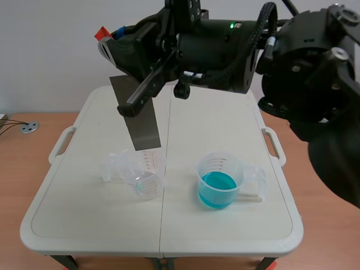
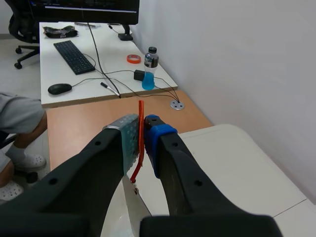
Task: Hold the metal plate by the orange handle, dip it into the blue solution, take it out and point at it, then put the plate back in the beaker on the left.
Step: 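Move the plate over the blue solution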
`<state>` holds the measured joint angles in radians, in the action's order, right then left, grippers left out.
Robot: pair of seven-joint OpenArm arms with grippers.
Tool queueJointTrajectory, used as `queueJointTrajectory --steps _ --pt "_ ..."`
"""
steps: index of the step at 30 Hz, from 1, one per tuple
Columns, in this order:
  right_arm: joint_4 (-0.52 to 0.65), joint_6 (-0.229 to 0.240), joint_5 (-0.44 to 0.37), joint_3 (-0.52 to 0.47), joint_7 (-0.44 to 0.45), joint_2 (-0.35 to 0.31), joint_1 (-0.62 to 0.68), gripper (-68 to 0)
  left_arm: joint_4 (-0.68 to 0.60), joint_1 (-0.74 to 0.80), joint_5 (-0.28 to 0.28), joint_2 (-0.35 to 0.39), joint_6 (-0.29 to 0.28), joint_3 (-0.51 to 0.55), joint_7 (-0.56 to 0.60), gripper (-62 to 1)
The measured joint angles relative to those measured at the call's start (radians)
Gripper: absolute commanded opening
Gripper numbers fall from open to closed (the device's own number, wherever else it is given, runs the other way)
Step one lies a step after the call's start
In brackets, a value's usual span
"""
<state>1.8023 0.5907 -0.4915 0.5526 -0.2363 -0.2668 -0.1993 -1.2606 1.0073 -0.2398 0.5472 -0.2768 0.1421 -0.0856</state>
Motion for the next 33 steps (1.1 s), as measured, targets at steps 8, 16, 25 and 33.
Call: queueJointTrajectory --steps 8,16,25,33 --pt "0.142 0.000 -0.004 -0.096 0.029 -0.079 0.109 -66.4 -0.235 0.100 0.000 0.024 0.008 0.201 0.000 -57.7" --pt "0.181 -0.001 -0.147 -0.248 0.076 -0.198 0.195 -66.4 -0.470 0.183 0.001 0.024 0.022 0.312 0.004 -57.7" --pt "0.181 0.008 -0.295 -0.344 0.133 -0.365 0.252 -66.4 -0.663 0.159 0.002 0.023 0.017 0.317 0.008 -57.7" --pt "0.181 0.016 -0.352 -0.358 0.180 -0.467 0.267 -66.4 -0.693 -0.080 0.005 0.081 -0.135 0.245 0.037 -57.7"
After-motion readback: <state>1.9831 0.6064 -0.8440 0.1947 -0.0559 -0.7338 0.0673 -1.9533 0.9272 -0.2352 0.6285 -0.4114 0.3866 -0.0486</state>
